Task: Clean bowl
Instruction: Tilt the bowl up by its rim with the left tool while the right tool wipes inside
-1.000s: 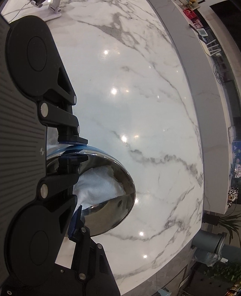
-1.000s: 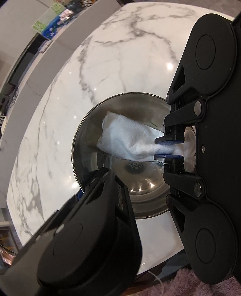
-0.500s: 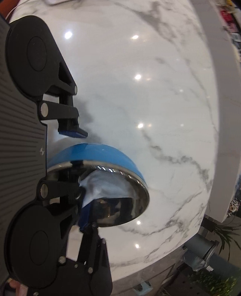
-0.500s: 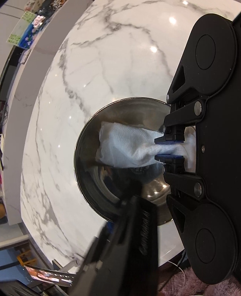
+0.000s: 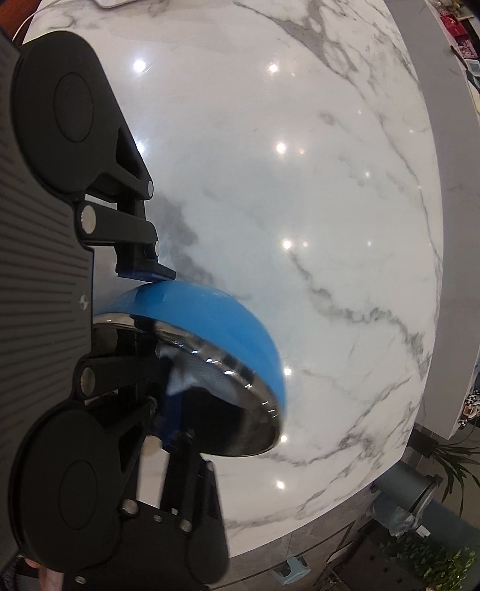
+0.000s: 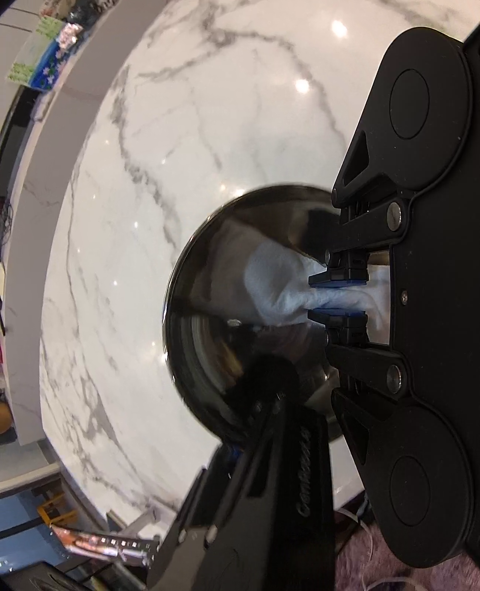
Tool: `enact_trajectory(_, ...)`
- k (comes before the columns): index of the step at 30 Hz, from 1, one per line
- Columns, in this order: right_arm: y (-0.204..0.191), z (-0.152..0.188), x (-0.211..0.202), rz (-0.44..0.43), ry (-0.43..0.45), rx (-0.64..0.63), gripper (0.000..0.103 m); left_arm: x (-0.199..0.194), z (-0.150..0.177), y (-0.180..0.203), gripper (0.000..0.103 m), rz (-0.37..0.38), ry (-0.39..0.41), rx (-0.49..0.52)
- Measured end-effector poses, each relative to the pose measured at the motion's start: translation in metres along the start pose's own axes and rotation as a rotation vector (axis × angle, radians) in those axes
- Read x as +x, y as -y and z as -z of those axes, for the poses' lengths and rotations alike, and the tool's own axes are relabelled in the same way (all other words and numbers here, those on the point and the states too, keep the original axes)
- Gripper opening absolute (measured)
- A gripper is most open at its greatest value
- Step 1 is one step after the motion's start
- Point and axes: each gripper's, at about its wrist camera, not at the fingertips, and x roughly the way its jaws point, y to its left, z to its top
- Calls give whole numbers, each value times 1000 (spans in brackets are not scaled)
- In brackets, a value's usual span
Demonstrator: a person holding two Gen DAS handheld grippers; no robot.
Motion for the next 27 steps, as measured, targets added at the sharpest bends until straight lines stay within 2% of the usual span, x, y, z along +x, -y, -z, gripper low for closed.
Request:
enact_trajectory(2, 2, -1, 1, -57, 1, 42, 9, -2, -2, 0, 17, -6, 7, 3)
enact_trajectory(8, 2, -4, -6, -118, 30, 93, 9, 1, -4, 0, 15, -11, 6, 13)
enact_trajectory(15, 0, -5, -1, -97, -6, 75, 9, 1, -6, -1, 15, -5, 2, 19)
enact_trajectory(17, -4, -6, -1, -66, -12, 43, 9, 1, -6, -2, 15, -6, 4, 25)
enact_trajectory(23, -20, 0, -3, 154, -14, -135, 9, 2, -6, 0, 15, -29, 3, 49)
enact_trajectory(25, -19, 0, -4, 197, -2, -152, 9, 3, -5, -2, 15, -20, -1, 35)
enact_trajectory(27, -18, 1, -4, 200, -1, -152, 9, 4, -5, -4, 15, -10, -5, 20)
